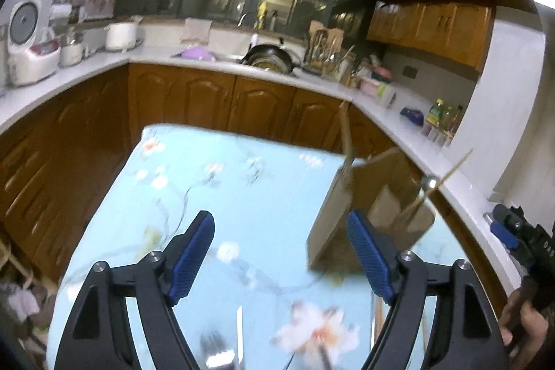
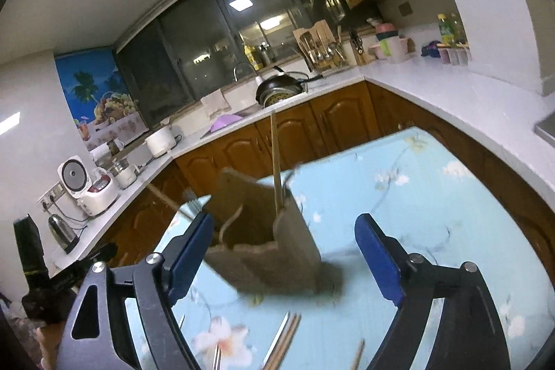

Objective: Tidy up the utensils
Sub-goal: 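Drop the chopsticks into the holder by opening both grippers, then move both grippers back down to the remaining utensils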

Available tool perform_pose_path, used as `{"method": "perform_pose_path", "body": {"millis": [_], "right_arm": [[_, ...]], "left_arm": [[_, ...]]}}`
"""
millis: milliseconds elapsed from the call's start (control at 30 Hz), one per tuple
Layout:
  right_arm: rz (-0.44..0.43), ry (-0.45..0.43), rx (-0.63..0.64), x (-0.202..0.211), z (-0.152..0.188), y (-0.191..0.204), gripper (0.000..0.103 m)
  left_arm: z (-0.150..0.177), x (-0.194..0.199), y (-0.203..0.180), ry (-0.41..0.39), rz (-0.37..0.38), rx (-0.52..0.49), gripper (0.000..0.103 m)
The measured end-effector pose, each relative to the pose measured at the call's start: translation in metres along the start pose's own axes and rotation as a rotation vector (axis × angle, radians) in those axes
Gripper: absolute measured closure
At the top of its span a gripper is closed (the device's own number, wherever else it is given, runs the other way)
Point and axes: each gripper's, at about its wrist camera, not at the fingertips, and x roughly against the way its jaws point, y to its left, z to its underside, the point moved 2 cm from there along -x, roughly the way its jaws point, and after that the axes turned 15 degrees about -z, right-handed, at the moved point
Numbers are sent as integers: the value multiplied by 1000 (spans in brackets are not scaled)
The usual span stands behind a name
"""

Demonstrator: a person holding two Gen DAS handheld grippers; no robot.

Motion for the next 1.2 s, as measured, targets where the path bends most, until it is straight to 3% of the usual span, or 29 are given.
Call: {"method": "perform_pose_path", "body": {"millis": [300, 500, 733, 900, 1067, 1200], "right_arm": [[24, 52, -31, 36, 57, 7, 17], [30, 132, -39, 33, 89, 12, 17], [25, 189, -19, 22, 106, 21, 17], [28, 224, -8, 11, 110, 24, 19], [45, 286, -10, -10, 111, 23, 40], [71, 325, -15, -26, 116, 19, 52]], "left_arm": [[38, 45, 34, 98, -29, 15, 24], [52, 63, 29, 138, -31, -20, 25], [54, 72, 19, 169, -40, -58, 26], [51, 59, 15, 202, -50, -84, 26], [46, 42, 8, 240, -66, -141, 34], [39, 26, 9, 275, -70, -175, 48]]}}
